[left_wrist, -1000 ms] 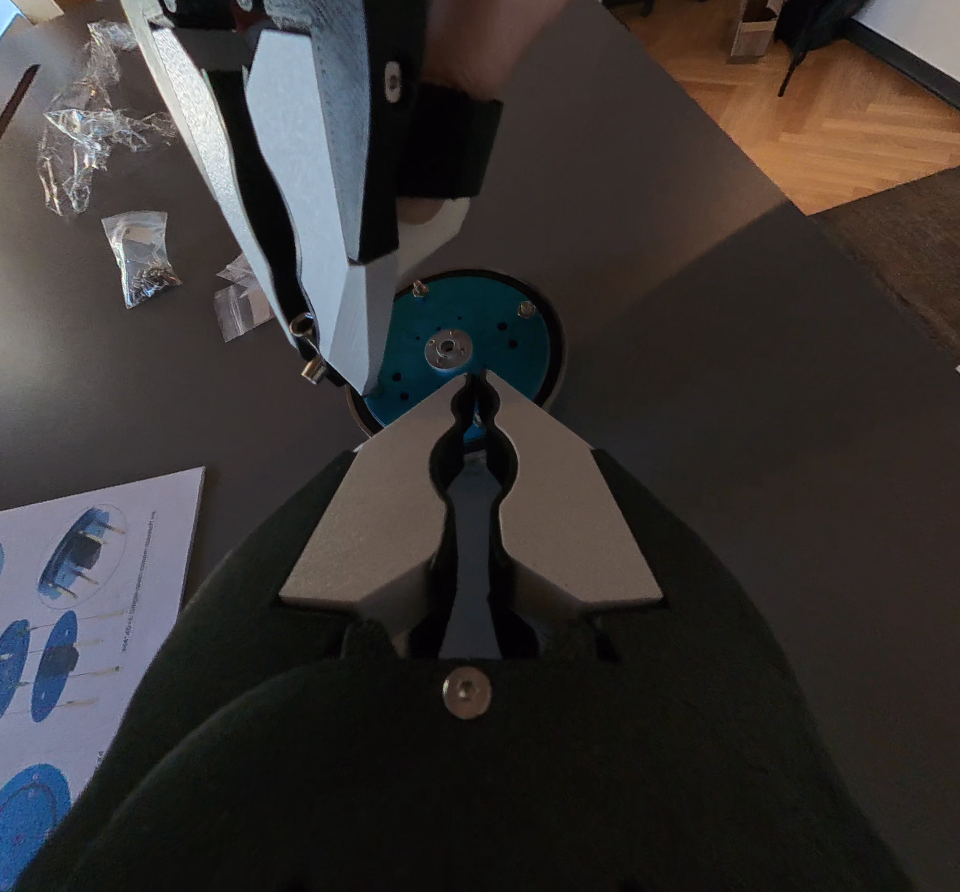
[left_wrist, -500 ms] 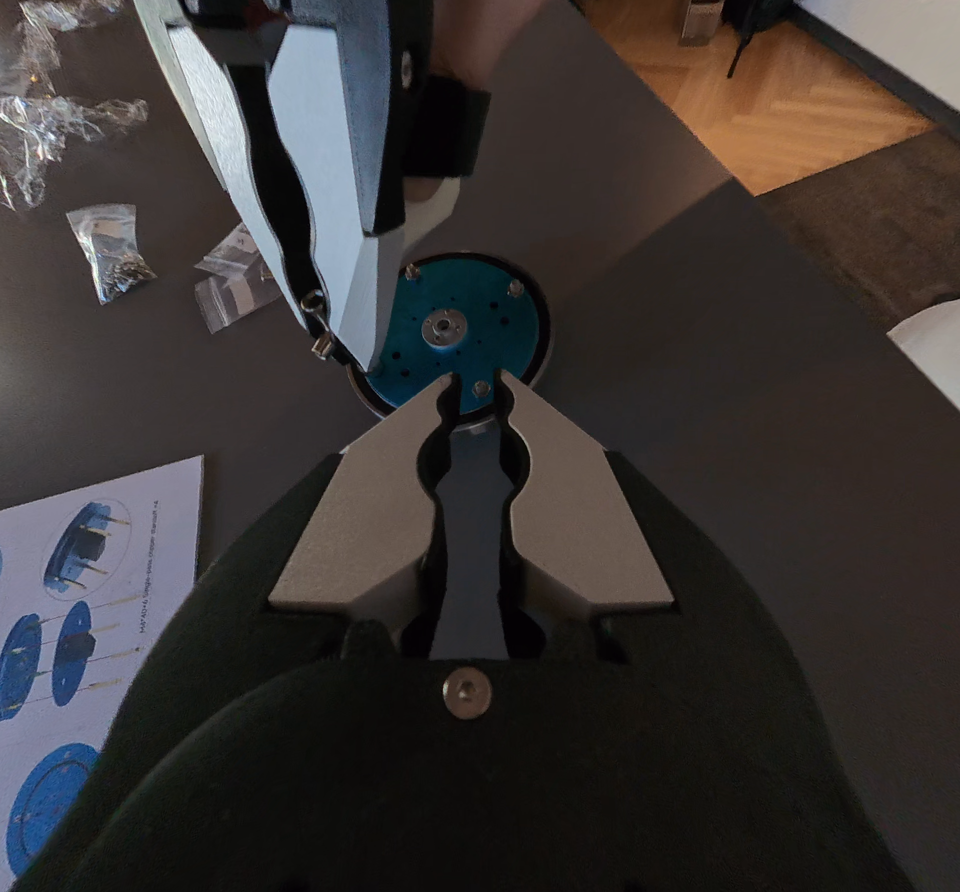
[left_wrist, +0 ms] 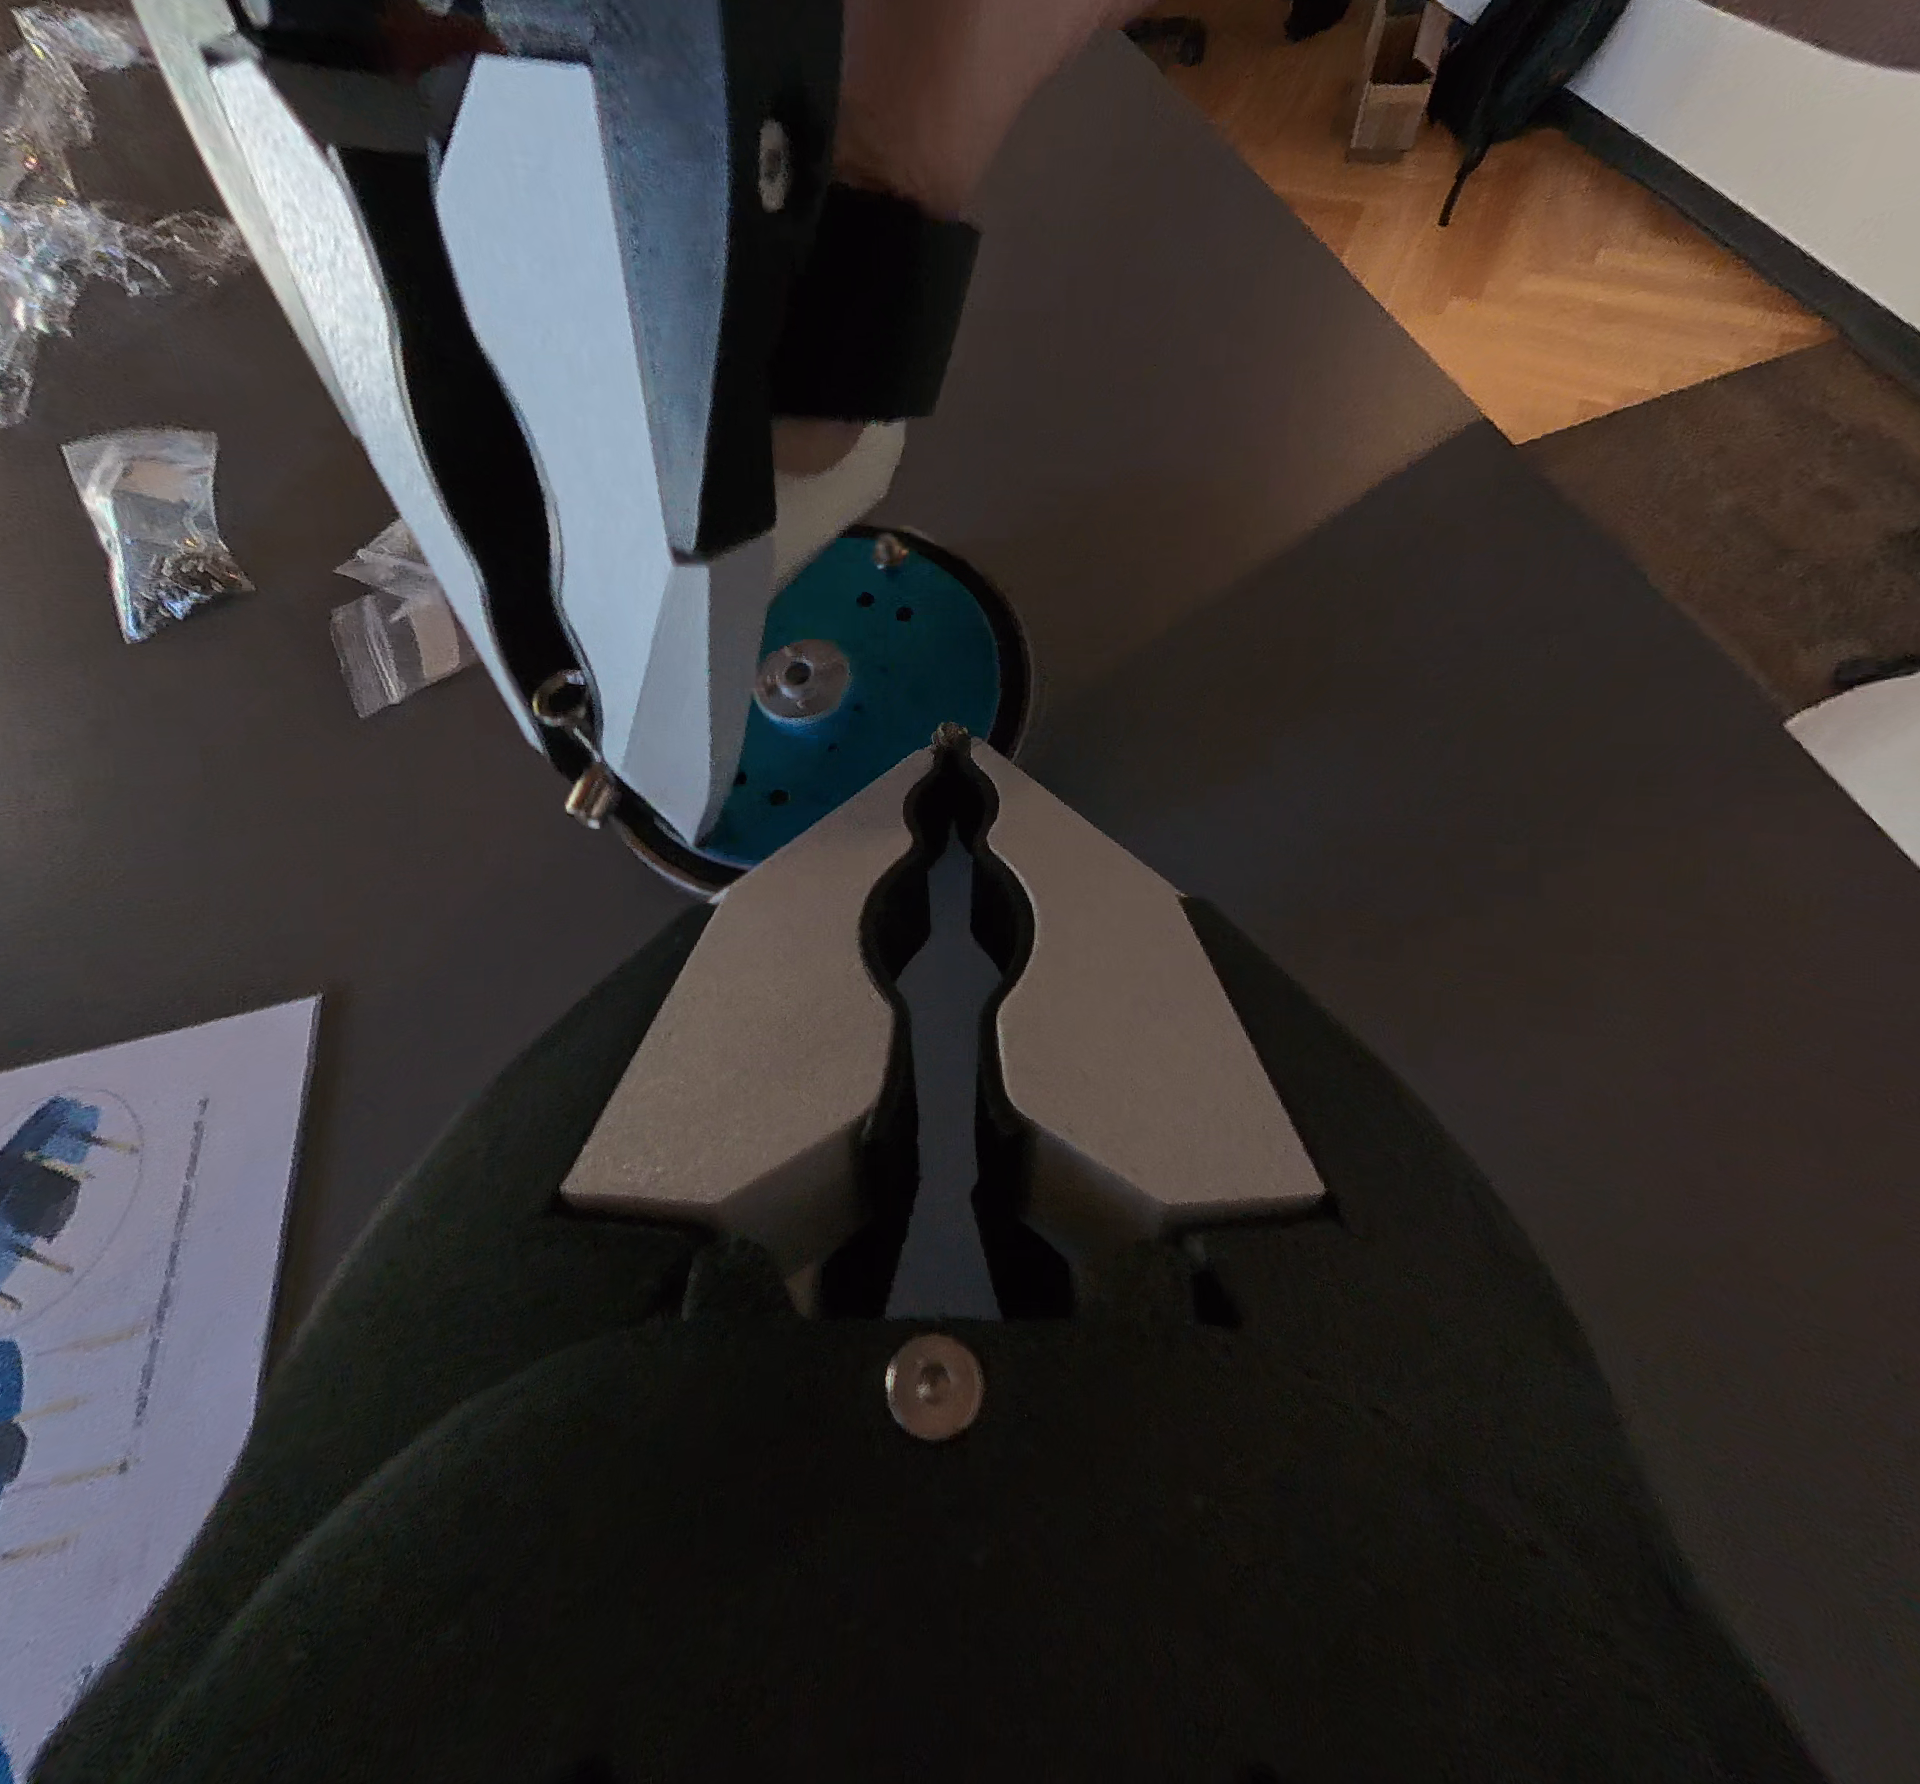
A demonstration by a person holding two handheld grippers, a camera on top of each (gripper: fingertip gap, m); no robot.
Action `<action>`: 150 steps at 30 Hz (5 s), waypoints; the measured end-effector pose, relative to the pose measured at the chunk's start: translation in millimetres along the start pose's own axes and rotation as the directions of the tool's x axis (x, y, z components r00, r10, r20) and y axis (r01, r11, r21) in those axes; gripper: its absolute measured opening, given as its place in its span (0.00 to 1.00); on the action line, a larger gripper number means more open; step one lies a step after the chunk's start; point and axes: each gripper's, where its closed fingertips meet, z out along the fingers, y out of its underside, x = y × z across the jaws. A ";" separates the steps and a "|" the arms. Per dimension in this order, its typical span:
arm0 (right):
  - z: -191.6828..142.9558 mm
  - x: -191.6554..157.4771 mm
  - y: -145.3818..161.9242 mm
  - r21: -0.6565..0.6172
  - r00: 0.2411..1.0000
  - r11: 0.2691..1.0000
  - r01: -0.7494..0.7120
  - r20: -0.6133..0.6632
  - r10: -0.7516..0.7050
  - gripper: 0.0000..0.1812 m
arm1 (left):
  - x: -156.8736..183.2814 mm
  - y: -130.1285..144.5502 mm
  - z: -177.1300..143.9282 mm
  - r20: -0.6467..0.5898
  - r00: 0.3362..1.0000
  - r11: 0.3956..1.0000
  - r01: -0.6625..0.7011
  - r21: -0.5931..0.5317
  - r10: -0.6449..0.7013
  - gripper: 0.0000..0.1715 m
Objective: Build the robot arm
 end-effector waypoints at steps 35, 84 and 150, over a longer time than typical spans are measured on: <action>6.4 -37.7 18.0 -0.072 0.966 0.963 0.259 0.005 -0.259 0.05 | -156.9 5.4 -60.7 0.655 0.737 0.985 -0.085 -0.151 0.164 0.12; -29.4 -61.7 76.4 0.009 0.830 0.849 0.528 0.203 -0.519 0.05 | -7.0 -31.1 33.9 -0.252 0.967 0.995 -0.017 0.095 0.040 0.04; -56.7 4.8 119.2 -0.005 0.938 0.966 -0.258 -0.239 0.249 0.05 | -8.3 -74.8 34.5 0.142 0.990 0.991 -0.025 0.128 0.007 0.06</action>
